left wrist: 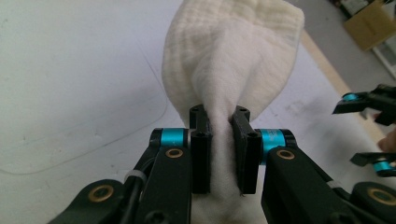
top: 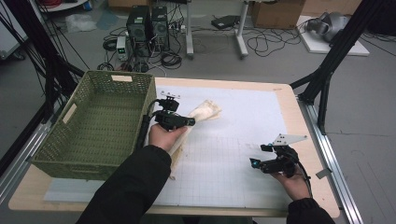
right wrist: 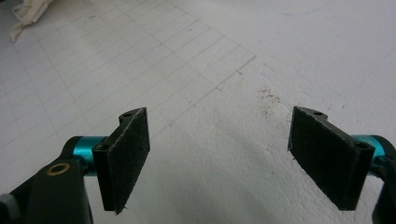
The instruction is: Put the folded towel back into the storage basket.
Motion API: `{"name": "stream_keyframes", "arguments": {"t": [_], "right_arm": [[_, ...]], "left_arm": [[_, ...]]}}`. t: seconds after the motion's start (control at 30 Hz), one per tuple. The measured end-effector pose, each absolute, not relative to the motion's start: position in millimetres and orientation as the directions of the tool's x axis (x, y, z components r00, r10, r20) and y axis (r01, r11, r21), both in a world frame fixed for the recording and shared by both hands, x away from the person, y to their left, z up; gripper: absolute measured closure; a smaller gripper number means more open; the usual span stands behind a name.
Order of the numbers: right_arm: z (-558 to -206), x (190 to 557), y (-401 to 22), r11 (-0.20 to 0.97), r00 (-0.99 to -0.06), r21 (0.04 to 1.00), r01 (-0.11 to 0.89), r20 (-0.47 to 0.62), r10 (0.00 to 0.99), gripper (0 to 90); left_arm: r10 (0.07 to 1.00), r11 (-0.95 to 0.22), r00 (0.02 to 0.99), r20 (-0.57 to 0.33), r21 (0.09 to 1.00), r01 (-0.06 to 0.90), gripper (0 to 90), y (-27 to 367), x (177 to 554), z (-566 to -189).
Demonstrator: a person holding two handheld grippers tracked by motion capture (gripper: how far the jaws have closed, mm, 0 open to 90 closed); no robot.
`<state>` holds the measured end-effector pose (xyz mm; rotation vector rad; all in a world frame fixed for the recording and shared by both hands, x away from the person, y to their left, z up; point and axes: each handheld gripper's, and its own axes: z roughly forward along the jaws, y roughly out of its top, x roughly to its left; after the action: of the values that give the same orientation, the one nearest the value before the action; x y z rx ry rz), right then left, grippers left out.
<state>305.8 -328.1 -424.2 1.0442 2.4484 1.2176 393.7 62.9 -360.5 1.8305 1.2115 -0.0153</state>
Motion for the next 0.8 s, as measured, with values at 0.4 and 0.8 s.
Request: {"name": "stream_keyframes", "arguments": {"t": [0.4, 0.8], "right_arm": [[-423.4, 307.5, -327.5, 0.407, -0.728, 0.766, 0.498, 0.114, 0.676, 20.0], [-424.4, 310.3, -325.5, 0.413, -0.733, 0.766, 0.494, 0.111, 0.671, 20.1]], "left_arm": [[0.673, -0.022, 0.501, -0.544, 0.662, 0.749, 79.6, 76.1, 391.6, -348.8], [0.7, 0.015, 0.487, -0.523, 0.693, 0.721, 79.6, 81.2, 378.1, -323.2]]}}
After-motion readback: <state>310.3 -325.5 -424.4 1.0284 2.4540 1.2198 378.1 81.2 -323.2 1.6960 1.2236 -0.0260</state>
